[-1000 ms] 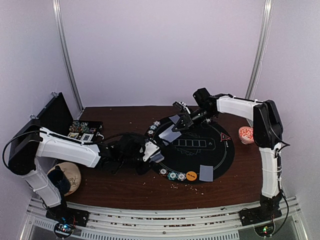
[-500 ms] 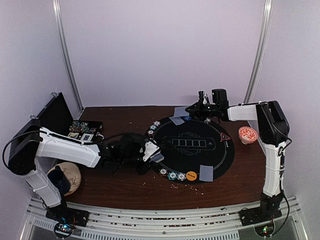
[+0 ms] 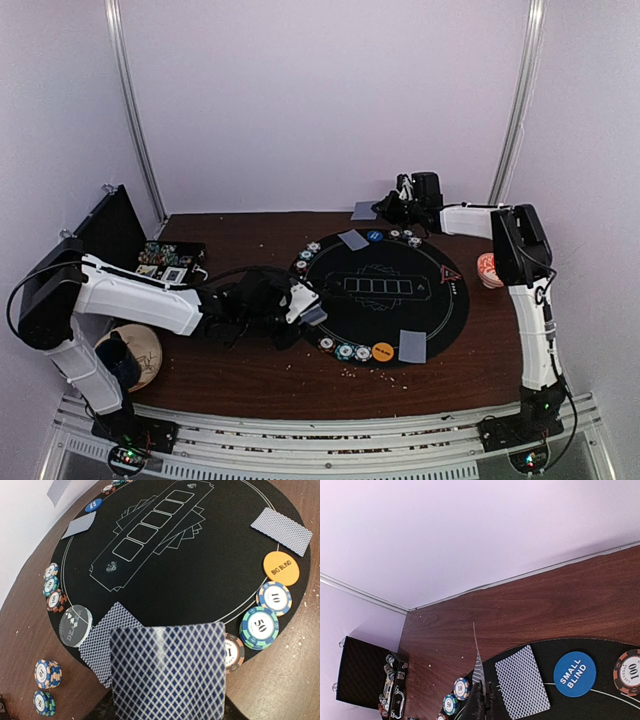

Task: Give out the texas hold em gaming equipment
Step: Distribute the poker card in the small blind area.

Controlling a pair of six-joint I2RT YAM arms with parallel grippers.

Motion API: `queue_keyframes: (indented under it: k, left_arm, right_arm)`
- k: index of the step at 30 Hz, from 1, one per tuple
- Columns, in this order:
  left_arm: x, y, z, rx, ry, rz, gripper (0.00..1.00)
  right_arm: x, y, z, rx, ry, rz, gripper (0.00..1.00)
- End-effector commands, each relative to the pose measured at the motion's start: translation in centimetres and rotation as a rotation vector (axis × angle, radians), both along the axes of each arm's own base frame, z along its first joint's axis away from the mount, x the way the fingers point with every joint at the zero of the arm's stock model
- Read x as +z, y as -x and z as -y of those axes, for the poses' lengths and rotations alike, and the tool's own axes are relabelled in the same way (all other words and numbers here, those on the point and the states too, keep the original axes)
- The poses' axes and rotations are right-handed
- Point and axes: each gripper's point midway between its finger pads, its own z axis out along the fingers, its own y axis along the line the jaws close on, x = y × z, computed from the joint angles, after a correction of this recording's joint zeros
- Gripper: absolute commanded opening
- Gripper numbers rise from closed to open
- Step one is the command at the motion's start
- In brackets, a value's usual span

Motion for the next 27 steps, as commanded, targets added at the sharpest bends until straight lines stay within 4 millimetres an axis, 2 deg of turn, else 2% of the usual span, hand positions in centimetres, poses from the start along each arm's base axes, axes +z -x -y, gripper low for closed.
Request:
queue_keyframes:
  k: [1, 18, 27]
  left_arm:
    - [1.6, -0.7, 1.1, -0.002, 0.048, 0.048, 0.15]
    - [1.7, -0.7, 1.1, -0.005, 0.052, 0.047, 0.15]
    - [1.6, -0.7, 1.1, -0.004, 0.048, 0.046, 0.14]
  right_arm:
    - [-2.3, -0.7, -0.1, -0.026, 0.053, -0.038, 0.00]
    - [-6.7, -0.5, -1.7, -0.040, 0.056, -0.149, 0.00]
    - [-8.2, -0.8, -2.0, -0.036, 0.081, -0.164, 0.05]
